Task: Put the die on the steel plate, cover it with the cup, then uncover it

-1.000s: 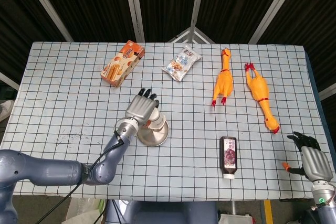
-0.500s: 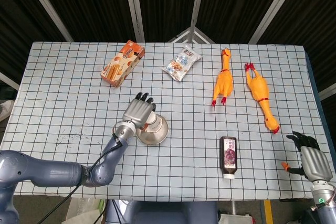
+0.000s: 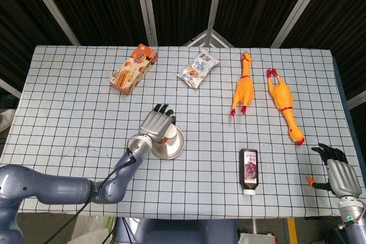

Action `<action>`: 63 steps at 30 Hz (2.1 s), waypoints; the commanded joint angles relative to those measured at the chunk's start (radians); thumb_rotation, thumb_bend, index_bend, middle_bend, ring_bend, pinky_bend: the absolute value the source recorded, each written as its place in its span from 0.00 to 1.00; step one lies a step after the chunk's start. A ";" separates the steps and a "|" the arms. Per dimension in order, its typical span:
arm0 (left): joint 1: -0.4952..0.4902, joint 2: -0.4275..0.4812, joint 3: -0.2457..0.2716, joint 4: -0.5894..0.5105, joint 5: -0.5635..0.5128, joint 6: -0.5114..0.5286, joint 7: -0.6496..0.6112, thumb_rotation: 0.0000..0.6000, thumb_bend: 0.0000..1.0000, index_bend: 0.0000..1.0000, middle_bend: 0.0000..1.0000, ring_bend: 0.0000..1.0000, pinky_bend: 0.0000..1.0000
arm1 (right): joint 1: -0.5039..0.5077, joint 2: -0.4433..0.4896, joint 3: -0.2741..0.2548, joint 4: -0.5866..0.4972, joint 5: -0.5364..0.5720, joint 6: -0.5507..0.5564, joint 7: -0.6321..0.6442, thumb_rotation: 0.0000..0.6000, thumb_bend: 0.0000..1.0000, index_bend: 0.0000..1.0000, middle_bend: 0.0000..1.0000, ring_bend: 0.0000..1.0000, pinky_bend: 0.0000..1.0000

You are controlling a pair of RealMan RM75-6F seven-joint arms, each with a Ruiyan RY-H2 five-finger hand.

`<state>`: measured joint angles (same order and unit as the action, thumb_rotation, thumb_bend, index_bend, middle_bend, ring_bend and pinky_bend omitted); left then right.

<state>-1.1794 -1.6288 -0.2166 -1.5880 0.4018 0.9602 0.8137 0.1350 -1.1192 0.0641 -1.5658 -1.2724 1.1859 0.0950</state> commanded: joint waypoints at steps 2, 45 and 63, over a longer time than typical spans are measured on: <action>0.003 -0.010 0.009 0.007 0.022 -0.005 -0.016 1.00 0.47 0.42 0.15 0.00 0.00 | 0.000 0.001 0.000 0.000 -0.001 0.001 0.002 1.00 0.23 0.21 0.11 0.10 0.00; 0.043 0.002 0.037 0.056 0.127 -0.009 -0.177 1.00 0.47 0.44 0.17 0.00 0.00 | 0.002 0.005 -0.002 -0.006 0.005 -0.011 0.004 1.00 0.23 0.21 0.11 0.10 0.00; 0.084 -0.036 -0.002 0.075 0.210 -0.037 -0.317 1.00 0.52 0.52 0.20 0.00 0.00 | 0.006 0.005 -0.002 -0.007 0.014 -0.023 -0.001 1.00 0.23 0.21 0.11 0.10 0.00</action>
<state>-1.1006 -1.6622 -0.2111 -1.5074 0.6142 0.9326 0.5102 0.1410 -1.1142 0.0615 -1.5726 -1.2587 1.1628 0.0944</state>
